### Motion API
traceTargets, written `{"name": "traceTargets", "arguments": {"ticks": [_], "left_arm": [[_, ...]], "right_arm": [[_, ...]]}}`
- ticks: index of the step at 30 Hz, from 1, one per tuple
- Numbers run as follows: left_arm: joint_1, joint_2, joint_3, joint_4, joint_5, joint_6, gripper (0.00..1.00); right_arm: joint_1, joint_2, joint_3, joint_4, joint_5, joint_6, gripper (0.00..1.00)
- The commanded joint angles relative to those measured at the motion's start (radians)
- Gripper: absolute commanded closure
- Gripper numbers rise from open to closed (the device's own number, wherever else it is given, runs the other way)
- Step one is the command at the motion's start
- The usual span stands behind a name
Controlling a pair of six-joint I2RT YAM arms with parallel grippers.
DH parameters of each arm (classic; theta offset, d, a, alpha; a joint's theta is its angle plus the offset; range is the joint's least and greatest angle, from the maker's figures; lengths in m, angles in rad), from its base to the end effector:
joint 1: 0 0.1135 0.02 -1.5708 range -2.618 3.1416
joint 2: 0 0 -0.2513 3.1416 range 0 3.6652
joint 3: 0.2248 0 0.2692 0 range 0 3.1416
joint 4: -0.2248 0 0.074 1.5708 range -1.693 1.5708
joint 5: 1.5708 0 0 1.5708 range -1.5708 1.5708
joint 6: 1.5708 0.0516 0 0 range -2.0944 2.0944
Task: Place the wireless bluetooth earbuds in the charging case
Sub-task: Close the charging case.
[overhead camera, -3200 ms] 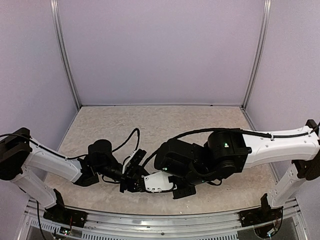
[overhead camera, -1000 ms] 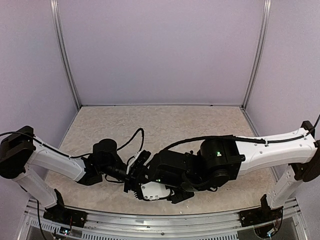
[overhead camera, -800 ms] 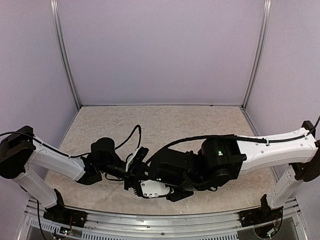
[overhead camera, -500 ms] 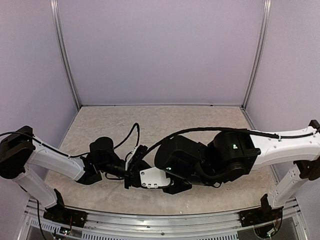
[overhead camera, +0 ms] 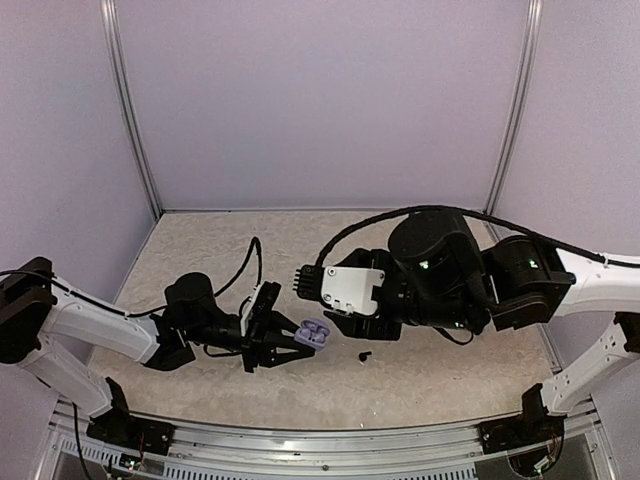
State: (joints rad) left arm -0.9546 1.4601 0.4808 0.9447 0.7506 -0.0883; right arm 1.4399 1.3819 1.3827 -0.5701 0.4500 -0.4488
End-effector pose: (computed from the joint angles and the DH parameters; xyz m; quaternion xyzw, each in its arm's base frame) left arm 0.1447 -0.2652 0.1750 0.5120 0.5005 -0.5506 0.4292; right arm 0.0662 0.3308 0.3556 -0.6299 0.5881 0.0504 0.5048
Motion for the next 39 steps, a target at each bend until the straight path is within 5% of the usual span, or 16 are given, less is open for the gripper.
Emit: {"name": "traceTargets", "arguments": {"ticks": [1, 16, 39], "left_arm": [[0.008, -0.057, -0.027, 0.072, -0.066, 0.033, 1.0], [-0.015, -0.204, -0.074, 0.044, -0.156, 0.084, 1.0], [-0.069, -0.129, 0.001, -0.012, -0.233, 0.093, 1.0]], "right_arm": [[-0.065, -0.091, -0.087, 0.157, -0.053, 0.072, 0.39], [-0.295, -0.145, -0.343, 0.487, -0.219, 0.207, 0.35], [-0.347, 0.087, -0.252, 0.625, -0.488, 0.248, 0.26]]}}
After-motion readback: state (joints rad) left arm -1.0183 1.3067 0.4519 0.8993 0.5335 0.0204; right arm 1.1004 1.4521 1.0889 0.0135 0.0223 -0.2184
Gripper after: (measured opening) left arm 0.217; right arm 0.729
